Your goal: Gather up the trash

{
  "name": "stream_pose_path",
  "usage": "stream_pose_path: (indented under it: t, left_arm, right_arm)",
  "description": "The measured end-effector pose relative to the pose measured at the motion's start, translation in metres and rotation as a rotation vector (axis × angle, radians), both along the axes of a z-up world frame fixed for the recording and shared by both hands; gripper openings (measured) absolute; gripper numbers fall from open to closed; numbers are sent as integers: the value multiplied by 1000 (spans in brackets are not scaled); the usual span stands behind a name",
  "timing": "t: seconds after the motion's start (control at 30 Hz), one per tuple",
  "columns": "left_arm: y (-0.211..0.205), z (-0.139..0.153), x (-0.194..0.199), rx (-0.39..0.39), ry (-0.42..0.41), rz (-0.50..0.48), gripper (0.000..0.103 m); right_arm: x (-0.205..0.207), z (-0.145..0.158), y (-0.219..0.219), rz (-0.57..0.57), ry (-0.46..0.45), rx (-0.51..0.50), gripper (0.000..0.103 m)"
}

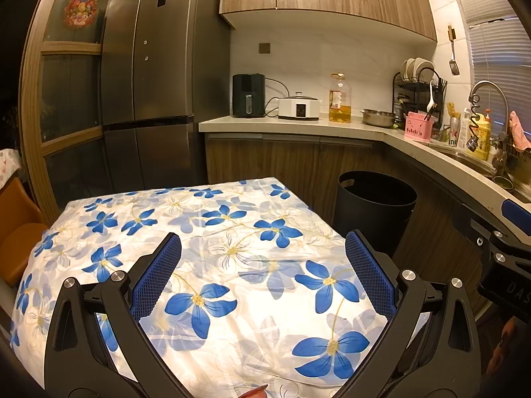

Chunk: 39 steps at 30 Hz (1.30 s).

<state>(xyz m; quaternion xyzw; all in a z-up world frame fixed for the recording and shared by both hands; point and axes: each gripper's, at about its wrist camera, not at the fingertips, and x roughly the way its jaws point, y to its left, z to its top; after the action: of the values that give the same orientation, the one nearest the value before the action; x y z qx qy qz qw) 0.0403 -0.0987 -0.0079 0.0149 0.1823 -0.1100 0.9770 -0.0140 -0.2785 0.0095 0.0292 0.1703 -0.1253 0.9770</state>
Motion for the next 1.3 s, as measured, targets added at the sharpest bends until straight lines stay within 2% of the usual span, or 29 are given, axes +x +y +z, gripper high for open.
stream_pose_path:
  t: [1.03, 1.3]
  left_arm:
    - [-6, -1, 1, 19, 9, -14, 98]
    - [-4, -3, 3, 3, 7, 0, 98]
  right_arm:
    - [-2, 1, -2, -8, -1, 2, 98]
    - [1, -1, -3, -11, 4, 3, 98]
